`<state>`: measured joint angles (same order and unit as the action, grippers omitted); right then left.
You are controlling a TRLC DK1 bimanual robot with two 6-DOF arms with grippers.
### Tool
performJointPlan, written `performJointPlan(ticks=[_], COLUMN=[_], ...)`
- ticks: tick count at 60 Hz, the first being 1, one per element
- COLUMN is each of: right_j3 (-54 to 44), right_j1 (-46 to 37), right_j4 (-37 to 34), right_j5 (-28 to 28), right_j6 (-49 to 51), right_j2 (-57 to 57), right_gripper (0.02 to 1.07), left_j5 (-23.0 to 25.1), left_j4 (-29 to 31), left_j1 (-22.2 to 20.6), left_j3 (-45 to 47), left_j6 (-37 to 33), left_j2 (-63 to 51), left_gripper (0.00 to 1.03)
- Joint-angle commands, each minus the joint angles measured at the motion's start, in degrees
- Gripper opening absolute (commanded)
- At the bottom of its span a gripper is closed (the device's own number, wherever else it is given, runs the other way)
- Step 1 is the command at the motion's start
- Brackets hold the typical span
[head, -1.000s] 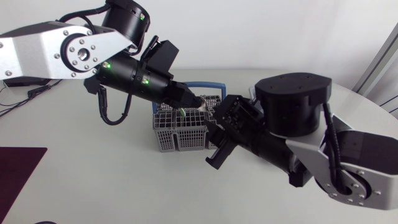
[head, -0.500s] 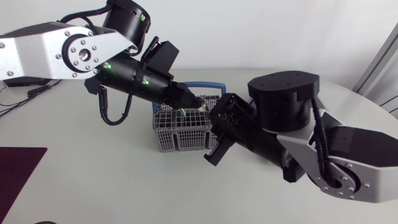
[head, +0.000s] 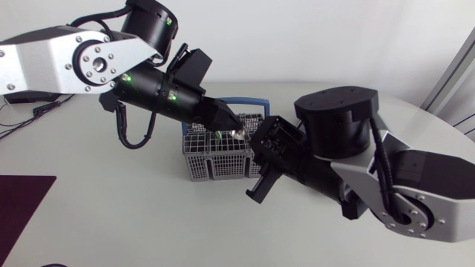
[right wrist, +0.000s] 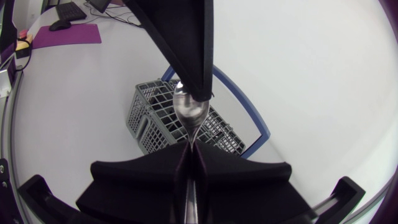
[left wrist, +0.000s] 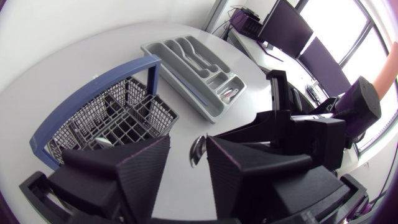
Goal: Unload the cutlery basket into the drawer organizer.
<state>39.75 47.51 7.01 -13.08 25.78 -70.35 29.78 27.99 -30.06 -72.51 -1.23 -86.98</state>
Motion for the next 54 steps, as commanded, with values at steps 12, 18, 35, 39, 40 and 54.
performJointPlan(ticks=[12,18,35,39,40,54], right_j3=[-3.10,-4.06,-6.61,-7.32,-7.49,-7.49], right_j1=[-4.70,-9.98,-22.55,-26.41,-27.64,-40.65], right_j4=[-4.81,-7.53,-14.04,-15.53,-16.06,-24.76], right_j5=[6.67,12.82,27.67,31.45,32.77,44.02], right_j6=[0.85,0.94,6.12,8.23,8.85,22.38], right_j2=[5.66,8.30,13.04,13.92,14.10,13.75], right_gripper=[0.08,0.08,0.08,0.08,0.08,0.08], left_j5=[0.63,0.63,-5.52,-7.02,-7.10,-12.55], left_j4=[0.05,1.02,1.98,1.98,1.98,1.72], left_j1=[5.37,8.44,8.53,7.83,7.83,5.02], left_j3=[-4.31,-5.36,-2.90,-1.49,-1.41,2.81], left_j6=[-1.05,-3.34,-16.26,-21.70,-21.88,-39.99], left_j2=[2.69,2.87,7.00,7.70,7.70,9.02], left_gripper=[0.91,0.92,0.92,0.92,0.92,0.92])
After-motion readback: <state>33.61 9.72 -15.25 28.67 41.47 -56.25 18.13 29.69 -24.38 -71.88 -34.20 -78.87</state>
